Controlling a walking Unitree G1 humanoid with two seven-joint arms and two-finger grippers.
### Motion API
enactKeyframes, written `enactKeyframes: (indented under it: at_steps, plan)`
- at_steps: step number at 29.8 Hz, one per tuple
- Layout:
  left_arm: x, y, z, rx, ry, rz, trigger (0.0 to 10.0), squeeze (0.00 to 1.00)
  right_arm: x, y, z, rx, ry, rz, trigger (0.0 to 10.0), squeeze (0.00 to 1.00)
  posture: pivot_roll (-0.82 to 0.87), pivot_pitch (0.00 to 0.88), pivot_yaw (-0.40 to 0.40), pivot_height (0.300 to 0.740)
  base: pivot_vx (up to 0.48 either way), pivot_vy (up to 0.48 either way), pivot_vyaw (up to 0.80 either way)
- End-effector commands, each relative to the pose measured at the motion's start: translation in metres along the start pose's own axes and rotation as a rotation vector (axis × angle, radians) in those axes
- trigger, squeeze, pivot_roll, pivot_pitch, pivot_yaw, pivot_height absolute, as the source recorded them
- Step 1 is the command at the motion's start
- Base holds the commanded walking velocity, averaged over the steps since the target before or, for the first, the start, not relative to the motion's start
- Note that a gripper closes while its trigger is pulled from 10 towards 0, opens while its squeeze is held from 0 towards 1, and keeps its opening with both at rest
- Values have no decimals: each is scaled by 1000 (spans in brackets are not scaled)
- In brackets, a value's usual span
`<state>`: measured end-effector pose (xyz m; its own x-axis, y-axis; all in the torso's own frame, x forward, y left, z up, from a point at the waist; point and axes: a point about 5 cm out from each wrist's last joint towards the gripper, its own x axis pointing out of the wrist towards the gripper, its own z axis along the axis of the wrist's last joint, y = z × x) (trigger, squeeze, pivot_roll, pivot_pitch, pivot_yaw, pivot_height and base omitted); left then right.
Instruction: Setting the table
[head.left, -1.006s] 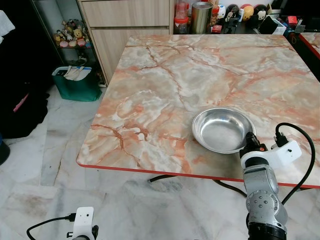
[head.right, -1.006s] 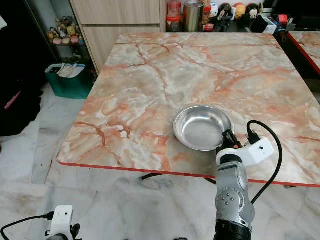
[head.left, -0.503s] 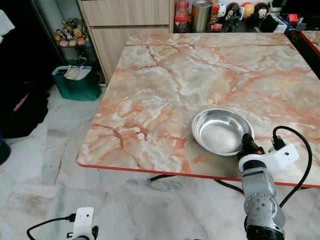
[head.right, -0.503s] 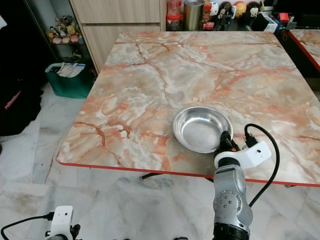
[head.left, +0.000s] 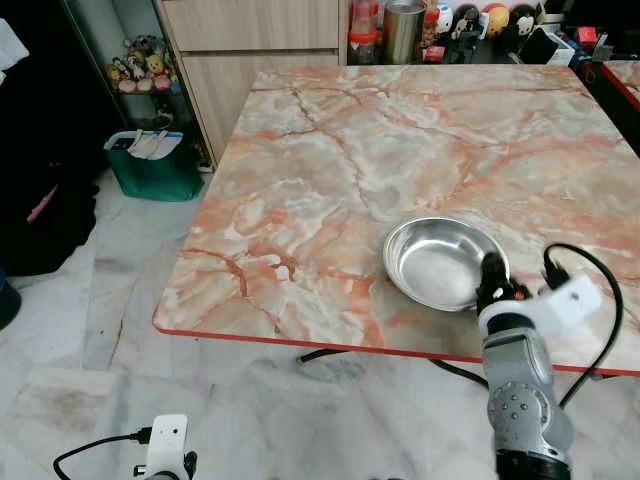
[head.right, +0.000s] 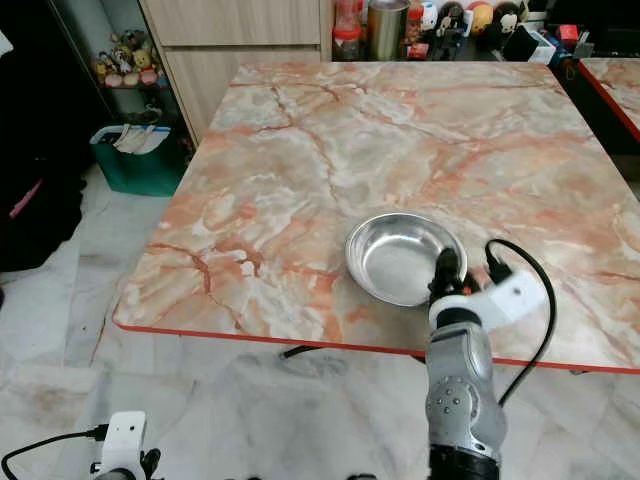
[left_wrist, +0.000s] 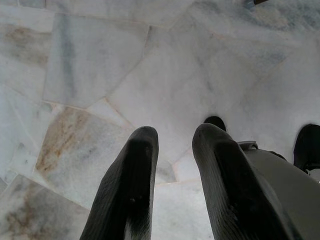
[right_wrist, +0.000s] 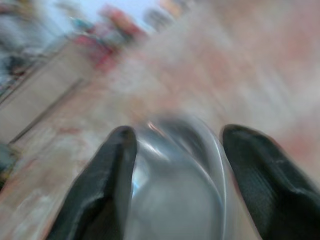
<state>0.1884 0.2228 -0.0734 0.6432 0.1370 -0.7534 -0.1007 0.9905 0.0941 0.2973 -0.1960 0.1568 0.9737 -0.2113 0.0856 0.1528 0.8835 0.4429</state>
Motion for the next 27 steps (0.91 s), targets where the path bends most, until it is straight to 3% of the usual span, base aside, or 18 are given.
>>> enactKeyframes:
  at_steps: [1, 5, 8, 14, 17, 21, 27]
  plan:
    - [-1, 5, -5, 0, 22, 10, 10000, 0, -1, 15, 11, -30, -66, 63, 10000, 0, -60, 119, 54, 740, 0, 0, 0]
    - [-2, 5, -6, -2, 23, 9, 10000, 0, 3, 22, 34, -81, -178, 82, 10000, 0, -59, 109, 52, 740, 0, 0, 0]
    - [-2, 4, -7, -7, 21, 4, 10000, 0, 4, 25, 39, -103, -191, 95, 10000, 0, -58, 99, 48, 740, 0, 0, 0]
    - [-2, 5, -9, -9, 22, 4, 10000, 0, 3, 25, 35, -134, -182, 104, 10000, 0, -61, 95, 46, 740, 0, 0, 0]
    - [-3, 5, -10, -5, 24, 5, 10000, 0, 3, 14, 15, -233, -119, 89, 10000, 0, -57, 101, 43, 740, 0, 0, 0]
    - [-2, 4, -9, -4, 25, 10, 10000, 0, 1, 21, 7, -403, -107, 164, 10000, 0, -57, 108, 42, 740, 0, 0, 0]
    - [-2, 4, -7, 14, 19, 18, 10000, 0, 3, 29, 9, -457, -111, 207, 10000, 0, -61, 115, 42, 740, 0, 0, 0]
